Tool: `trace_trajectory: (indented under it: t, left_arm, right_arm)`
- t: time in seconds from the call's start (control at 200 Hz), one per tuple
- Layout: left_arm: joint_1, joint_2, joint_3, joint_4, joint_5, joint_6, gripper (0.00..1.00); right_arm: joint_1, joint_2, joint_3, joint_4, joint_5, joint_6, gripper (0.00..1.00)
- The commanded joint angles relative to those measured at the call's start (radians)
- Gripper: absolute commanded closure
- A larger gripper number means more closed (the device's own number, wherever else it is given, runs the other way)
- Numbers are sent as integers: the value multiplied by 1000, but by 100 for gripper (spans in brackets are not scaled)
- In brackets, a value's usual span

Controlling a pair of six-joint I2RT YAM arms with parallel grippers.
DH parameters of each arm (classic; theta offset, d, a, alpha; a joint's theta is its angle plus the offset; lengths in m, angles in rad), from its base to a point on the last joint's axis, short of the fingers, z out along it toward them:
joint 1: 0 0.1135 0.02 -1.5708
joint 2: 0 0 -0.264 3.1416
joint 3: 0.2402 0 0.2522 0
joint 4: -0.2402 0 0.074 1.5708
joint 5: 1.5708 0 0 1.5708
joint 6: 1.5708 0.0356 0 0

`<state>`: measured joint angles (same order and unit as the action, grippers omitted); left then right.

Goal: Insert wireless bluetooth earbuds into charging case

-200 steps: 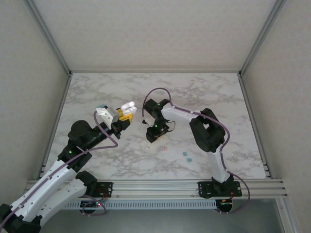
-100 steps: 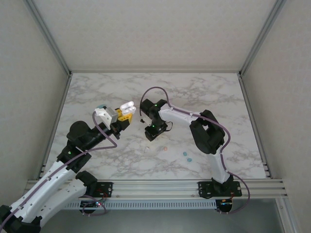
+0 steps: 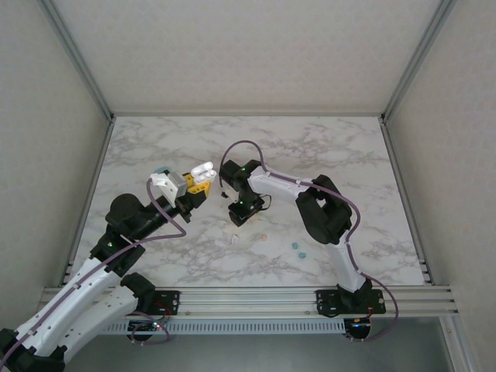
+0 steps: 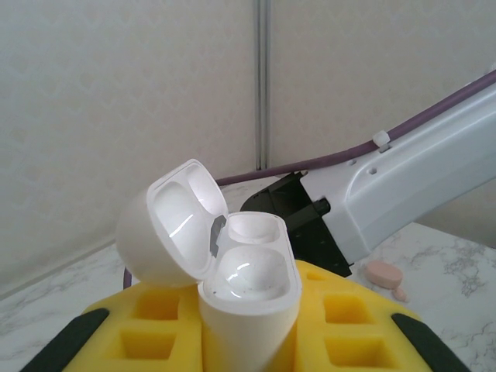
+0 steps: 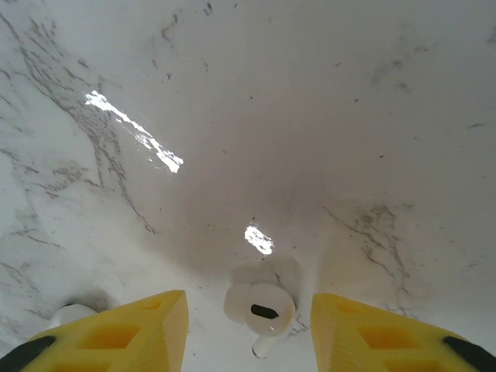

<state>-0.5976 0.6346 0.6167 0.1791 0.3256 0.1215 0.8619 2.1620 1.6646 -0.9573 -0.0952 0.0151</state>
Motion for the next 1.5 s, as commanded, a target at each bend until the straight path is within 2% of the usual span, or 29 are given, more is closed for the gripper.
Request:
trace_trajectory:
  t: [0.0, 0.601, 0.916, 1.041, 1.191, 1.317, 1.492]
  left_arm:
    - [7, -6, 0, 11, -19, 13, 85]
    - [7, 8, 2, 16, -17, 10, 85]
    - [7, 13, 5, 8, -26, 11, 85]
    - [7, 19, 5, 8, -40, 9, 85]
    - [7, 58, -13, 55, -72, -23, 85]
    - [7, 128, -24, 132, -52, -51, 84]
    - [5, 257, -34, 279, 15, -69, 85]
  right_arm:
    - [20, 31, 31, -39, 30, 5, 54]
    - [25, 63, 48, -45, 76, 33, 66]
    - [21, 8, 30, -6, 98, 82, 74]
    - [-14, -72, -10, 39, 106, 128, 75]
    - [-103, -248, -109, 140, 111, 207, 75]
    - [-174, -411, -177, 221, 107, 242, 76]
    - [-188, -624, -210, 312, 123, 214, 77]
